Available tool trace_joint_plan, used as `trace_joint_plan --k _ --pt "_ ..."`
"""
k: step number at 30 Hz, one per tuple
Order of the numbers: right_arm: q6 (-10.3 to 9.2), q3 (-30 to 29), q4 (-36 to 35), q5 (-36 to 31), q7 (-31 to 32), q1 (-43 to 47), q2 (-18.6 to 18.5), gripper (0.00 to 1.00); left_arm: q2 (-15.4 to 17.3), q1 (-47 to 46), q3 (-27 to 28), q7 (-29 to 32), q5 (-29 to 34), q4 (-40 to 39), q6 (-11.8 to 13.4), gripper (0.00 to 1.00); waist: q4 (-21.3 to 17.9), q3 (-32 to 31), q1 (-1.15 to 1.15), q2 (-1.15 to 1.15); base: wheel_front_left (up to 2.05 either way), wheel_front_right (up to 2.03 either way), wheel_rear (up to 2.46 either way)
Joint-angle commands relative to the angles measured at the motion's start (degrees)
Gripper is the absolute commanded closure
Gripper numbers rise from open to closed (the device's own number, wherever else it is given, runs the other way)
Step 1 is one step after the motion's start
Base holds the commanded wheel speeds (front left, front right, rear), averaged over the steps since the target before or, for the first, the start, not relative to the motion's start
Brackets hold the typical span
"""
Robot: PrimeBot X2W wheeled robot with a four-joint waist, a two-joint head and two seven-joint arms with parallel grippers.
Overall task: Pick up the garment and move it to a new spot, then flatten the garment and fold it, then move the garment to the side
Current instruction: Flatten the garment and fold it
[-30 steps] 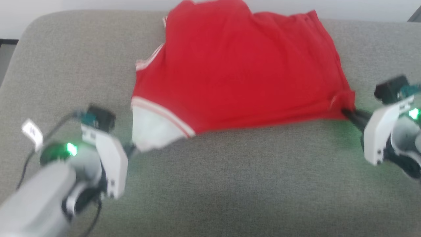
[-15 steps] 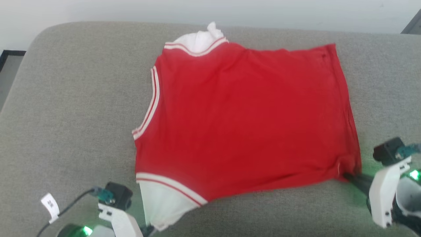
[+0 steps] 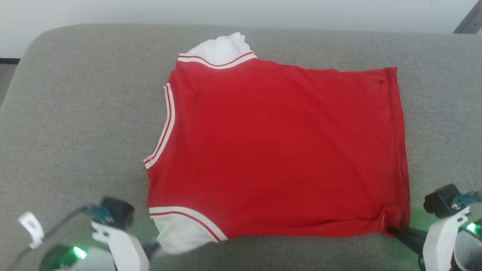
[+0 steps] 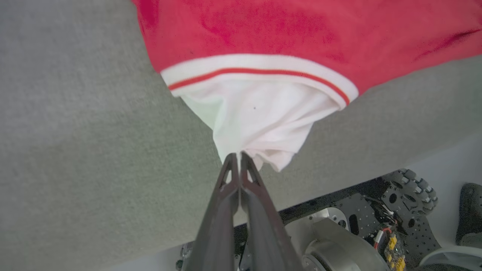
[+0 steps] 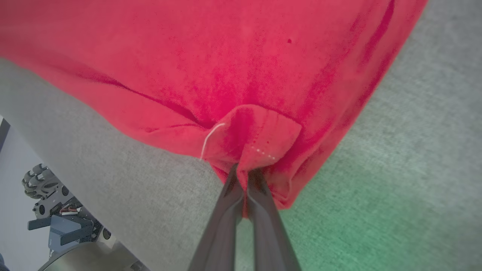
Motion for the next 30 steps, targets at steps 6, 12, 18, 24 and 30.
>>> trace_joint_plan --k 6,12,18,24,30 --pt "-0.10 -7.1 -3.1 -3.9 1.6 -0.8 2.9 1.00 3.7 -7.5 3.4 1.5 3.2 -2.1 -0.2 1.00 -0.7 1.2 0.00 0.00 0.00 0.00 0.00" --pt "-0.10 -11.7 -4.1 -8.1 3.8 -5.9 5.7 1.00 3.6 -17.6 5.1 2.9 6.2 1.3 -4.6 1.00 -1.3 2.7 0.00 0.00 0.00 0.00 0.00" --pt "-0.10 -12.3 -1.4 -11.2 5.6 -13.8 8.1 1.00 -1.7 -29.2 4.2 3.9 9.0 10.7 -11.1 1.00 -1.7 5.6 0.00 0.00 0.00 0.00 0.00" --pt "-0.10 -9.8 3.7 -12.1 5.4 -20.5 9.5 1.00 -7.2 -36.4 1.7 4.7 10.0 21.3 -16.1 1.00 -1.9 8.1 0.00 0.00 0.00 0.00 0.00" --pt "-0.10 -4.6 11.2 -12.1 3.9 -27.3 11.1 1.00 -13.1 -40.5 -0.3 5.3 8.8 34.6 -20.3 1.00 -2.1 9.8 0.00 0.00 0.00 0.00 0.00"
